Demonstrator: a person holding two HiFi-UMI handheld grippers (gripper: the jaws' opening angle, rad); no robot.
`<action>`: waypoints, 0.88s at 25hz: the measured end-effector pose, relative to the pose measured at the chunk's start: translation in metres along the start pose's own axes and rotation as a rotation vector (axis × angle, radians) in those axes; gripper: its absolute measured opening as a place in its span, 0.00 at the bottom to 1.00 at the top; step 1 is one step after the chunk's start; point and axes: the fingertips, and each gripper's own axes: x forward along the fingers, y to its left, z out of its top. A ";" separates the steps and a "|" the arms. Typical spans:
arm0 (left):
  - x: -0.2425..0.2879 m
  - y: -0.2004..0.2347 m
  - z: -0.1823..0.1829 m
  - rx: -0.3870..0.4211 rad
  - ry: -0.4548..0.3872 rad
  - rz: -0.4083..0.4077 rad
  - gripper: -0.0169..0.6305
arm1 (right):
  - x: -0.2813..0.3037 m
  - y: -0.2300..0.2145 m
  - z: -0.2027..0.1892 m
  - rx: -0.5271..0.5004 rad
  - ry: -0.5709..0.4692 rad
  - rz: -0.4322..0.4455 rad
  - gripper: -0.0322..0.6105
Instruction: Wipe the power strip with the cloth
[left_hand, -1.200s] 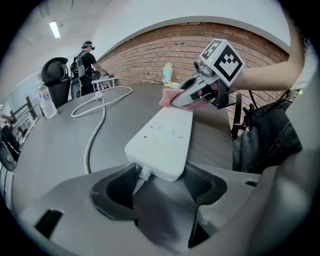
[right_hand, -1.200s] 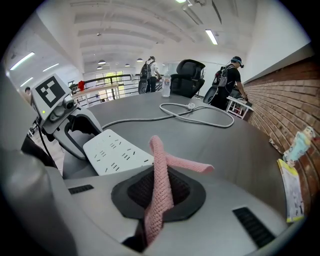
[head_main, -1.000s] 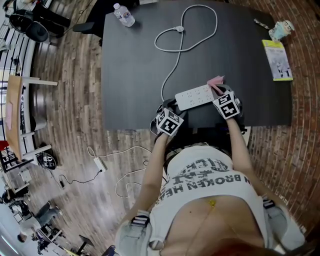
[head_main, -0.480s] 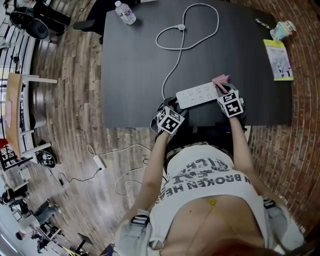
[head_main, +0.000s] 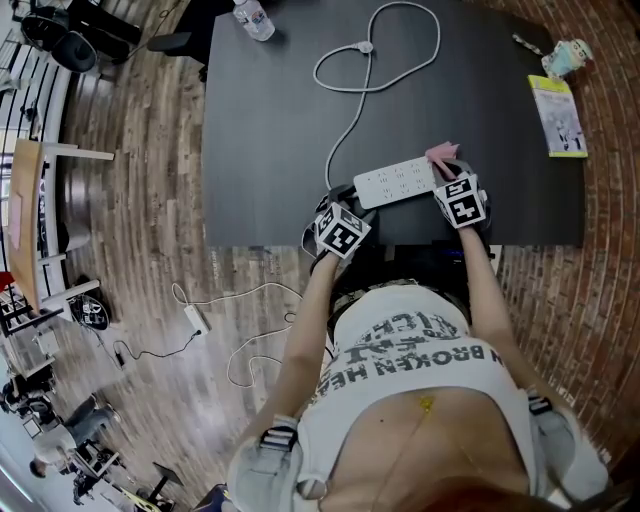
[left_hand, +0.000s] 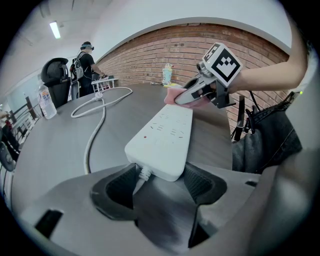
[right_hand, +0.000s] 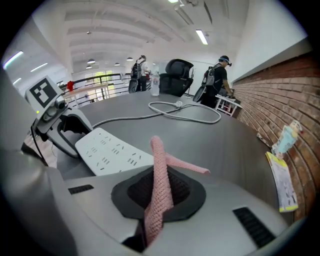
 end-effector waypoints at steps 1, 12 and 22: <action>0.000 0.000 0.000 0.000 0.001 -0.001 0.46 | -0.003 0.007 0.005 -0.028 -0.011 0.017 0.08; 0.002 -0.001 0.001 -0.001 0.005 0.002 0.46 | -0.014 0.183 0.046 -0.371 -0.105 0.575 0.08; 0.001 0.000 0.000 0.002 -0.001 0.003 0.46 | 0.003 0.203 0.037 -0.362 -0.048 0.559 0.08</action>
